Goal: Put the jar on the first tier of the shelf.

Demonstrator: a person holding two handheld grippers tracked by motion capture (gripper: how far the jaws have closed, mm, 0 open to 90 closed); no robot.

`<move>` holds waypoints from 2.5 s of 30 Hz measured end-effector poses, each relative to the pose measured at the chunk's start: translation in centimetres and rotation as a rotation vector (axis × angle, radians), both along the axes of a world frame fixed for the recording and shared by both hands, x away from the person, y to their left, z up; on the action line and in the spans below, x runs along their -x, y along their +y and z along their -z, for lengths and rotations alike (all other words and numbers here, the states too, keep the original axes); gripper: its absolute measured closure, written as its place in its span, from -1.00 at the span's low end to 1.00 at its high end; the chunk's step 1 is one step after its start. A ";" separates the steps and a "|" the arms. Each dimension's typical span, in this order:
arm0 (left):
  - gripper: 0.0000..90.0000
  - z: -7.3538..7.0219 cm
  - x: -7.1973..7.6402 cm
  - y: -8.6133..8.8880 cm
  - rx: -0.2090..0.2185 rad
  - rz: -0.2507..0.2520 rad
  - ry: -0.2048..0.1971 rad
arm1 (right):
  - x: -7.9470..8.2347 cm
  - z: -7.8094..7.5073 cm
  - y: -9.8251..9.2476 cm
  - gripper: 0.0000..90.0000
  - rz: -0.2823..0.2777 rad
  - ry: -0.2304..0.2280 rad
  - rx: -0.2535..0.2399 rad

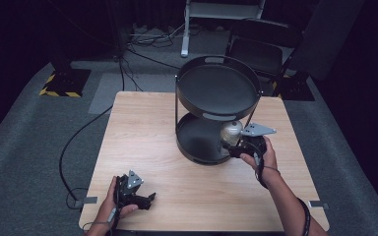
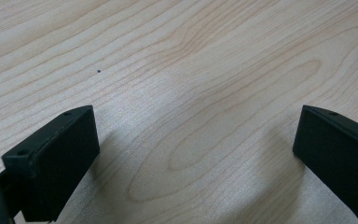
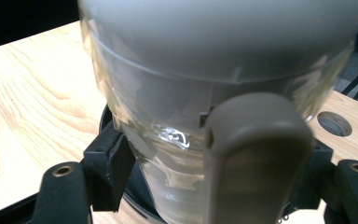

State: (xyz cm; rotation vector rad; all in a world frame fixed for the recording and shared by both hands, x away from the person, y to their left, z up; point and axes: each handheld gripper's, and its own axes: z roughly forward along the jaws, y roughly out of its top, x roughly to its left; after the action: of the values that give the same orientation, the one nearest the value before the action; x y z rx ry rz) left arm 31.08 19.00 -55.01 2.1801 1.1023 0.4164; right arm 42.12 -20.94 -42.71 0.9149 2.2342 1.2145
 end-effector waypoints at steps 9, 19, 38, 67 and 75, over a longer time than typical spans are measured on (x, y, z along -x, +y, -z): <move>-1.00 0.0 0.0 0.0 0.000 -0.001 0.000 | -1.1 0.4 0.6 -0.34 0.016 0.010 0.002; -1.00 0.0 0.0 0.0 -0.001 -0.001 -0.001 | -2.0 1.6 1.6 -0.34 0.029 0.037 0.005; -1.00 0.0 0.0 0.0 0.000 0.000 0.001 | -3.0 3.7 1.9 -0.34 0.042 0.065 0.017; -1.00 0.0 0.0 0.0 0.000 -0.001 -0.001 | -3.4 5.9 1.8 -0.35 0.045 0.099 0.000; -1.00 0.0 0.0 0.0 -0.001 0.000 -0.001 | -3.3 5.9 1.9 -0.35 0.043 0.096 0.003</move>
State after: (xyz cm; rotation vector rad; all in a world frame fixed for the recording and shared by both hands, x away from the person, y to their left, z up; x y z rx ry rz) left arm 31.08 18.99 -55.01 2.1799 1.1022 0.4181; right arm 45.41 -19.08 -48.60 1.0354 2.2776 1.1710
